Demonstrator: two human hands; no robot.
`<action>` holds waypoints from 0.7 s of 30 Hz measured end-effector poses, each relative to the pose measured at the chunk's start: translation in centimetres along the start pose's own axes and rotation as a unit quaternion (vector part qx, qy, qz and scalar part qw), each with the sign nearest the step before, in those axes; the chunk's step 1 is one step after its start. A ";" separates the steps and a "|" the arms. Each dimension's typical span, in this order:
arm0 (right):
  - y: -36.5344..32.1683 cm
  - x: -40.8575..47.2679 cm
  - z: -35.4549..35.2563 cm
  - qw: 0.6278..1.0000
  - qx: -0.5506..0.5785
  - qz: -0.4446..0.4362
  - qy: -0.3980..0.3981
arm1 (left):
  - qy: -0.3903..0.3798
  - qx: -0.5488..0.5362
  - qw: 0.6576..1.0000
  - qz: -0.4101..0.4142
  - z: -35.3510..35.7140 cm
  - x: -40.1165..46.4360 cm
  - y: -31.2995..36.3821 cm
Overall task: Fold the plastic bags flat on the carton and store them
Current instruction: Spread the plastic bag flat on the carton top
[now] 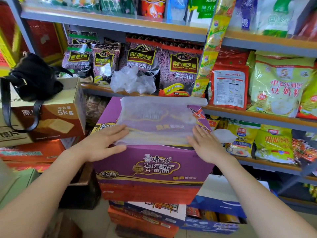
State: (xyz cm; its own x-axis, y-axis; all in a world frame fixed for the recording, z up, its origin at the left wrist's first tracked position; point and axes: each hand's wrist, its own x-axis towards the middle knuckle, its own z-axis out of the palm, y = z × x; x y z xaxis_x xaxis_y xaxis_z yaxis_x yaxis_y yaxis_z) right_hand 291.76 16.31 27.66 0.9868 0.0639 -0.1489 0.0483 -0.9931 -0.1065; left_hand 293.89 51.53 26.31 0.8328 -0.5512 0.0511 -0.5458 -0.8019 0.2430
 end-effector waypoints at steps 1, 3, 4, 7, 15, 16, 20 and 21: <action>-0.9 0.2 -0.1 1.000 0.007 -0.006 0.012 | 0.002 -0.034 0.999 -0.003 -0.1 -0.1 0.2; -4.0 0.4 -0.5 0.996 0.020 -0.068 0.062 | 0.046 -0.123 0.991 -0.010 -0.6 0.2 0.7; -6.0 0.5 -0.7 0.989 0.032 -0.121 0.083 | 0.090 -0.145 0.985 -0.020 -0.8 0.6 0.8; -12.0 1.4 -1.4 0.955 0.045 -0.282 0.082 | 0.202 -0.154 0.962 -0.099 -1.6 2.4 -0.2; -17.3 8.7 -1.9 0.959 0.047 -0.280 0.000 | 0.053 -0.107 0.989 -0.085 -3.8 9.4 -5.1; -17.1 9.4 -1.9 0.963 0.029 -0.267 -0.010 | 0.037 -0.101 0.992 -0.069 -3.9 10.3 -5.3; -16.8 9.4 -0.4 0.969 -0.046 -0.243 -0.015 | -0.060 0.005 0.997 -0.051 -3.4 13.4 -7.3; -16.9 9.0 -0.1 0.968 -0.045 -0.245 -0.010 | -0.067 0.024 0.995 -0.066 -3.4 14.1 -8.1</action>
State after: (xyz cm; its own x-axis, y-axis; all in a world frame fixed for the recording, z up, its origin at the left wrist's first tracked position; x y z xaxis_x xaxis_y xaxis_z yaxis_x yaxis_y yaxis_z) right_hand 299.82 33.66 28.21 0.8387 0.5310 -0.1211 0.5244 -0.8473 -0.0837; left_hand 310.39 51.00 28.31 0.8797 -0.4629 -0.1089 -0.4383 -0.8781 0.1917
